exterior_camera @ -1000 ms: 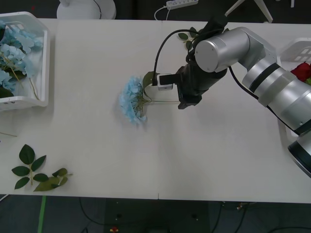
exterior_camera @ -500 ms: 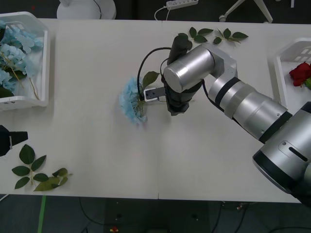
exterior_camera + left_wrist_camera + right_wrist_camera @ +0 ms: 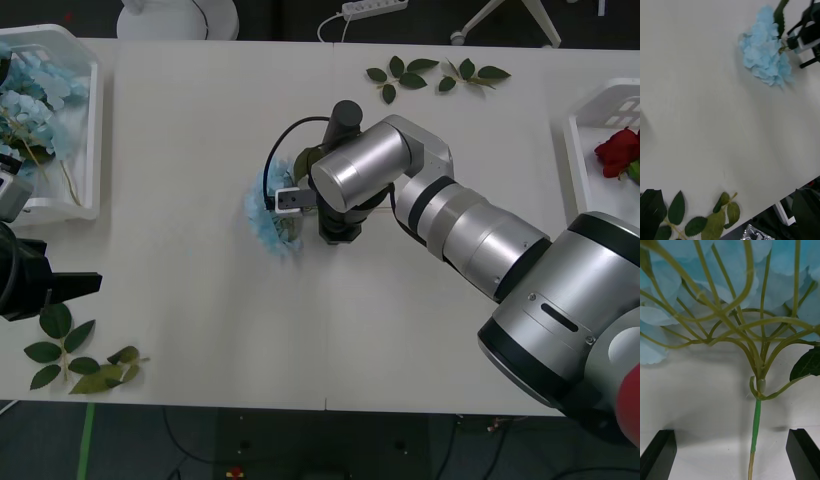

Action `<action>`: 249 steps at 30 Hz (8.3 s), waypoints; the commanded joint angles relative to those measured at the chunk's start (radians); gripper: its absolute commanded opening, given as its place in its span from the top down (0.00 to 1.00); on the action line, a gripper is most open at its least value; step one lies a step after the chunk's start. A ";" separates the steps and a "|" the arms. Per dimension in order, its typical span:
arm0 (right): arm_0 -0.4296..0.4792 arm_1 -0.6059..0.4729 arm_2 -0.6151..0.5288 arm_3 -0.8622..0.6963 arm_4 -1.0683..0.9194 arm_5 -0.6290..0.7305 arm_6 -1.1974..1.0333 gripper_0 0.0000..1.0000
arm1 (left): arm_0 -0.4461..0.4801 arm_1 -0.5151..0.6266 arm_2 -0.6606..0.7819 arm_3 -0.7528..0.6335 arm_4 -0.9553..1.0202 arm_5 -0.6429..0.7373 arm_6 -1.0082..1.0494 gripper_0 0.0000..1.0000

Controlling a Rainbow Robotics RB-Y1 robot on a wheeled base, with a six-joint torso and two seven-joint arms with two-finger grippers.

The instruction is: Place the red flowers into the right box and the blue flowers into the left box. If a person shows an open palm, hand one flower to the person first, then continue sorting.

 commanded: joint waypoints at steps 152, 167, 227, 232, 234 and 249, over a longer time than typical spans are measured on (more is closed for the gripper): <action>-0.090 -0.338 0.074 -0.505 -1.598 -0.425 -0.211 1.00 | -0.484 -0.280 -0.688 0.593 0.742 -0.954 -0.479 1.00; -0.092 -0.342 0.074 -0.505 -1.598 -0.427 -0.211 0.88 | -0.485 -0.280 -0.685 0.594 0.730 -0.955 -0.479 1.00; -0.018 -1.042 -0.010 -0.827 -1.515 0.063 0.178 0.00 | -0.628 0.326 -0.115 1.107 0.150 -0.374 0.449 1.00; -0.018 -1.043 -0.012 -0.828 -1.515 0.063 0.178 0.00 | -0.696 0.347 -0.156 1.211 0.113 -0.395 0.434 1.00; -0.018 -1.043 -0.012 -0.828 -1.515 0.063 0.178 0.00 | -0.712 0.356 -0.213 1.229 0.113 -0.421 0.428 1.00; -0.017 -1.043 -0.012 -0.828 -1.506 0.063 0.178 0.00 | -0.717 0.361 -0.362 1.243 0.101 -0.536 0.391 0.32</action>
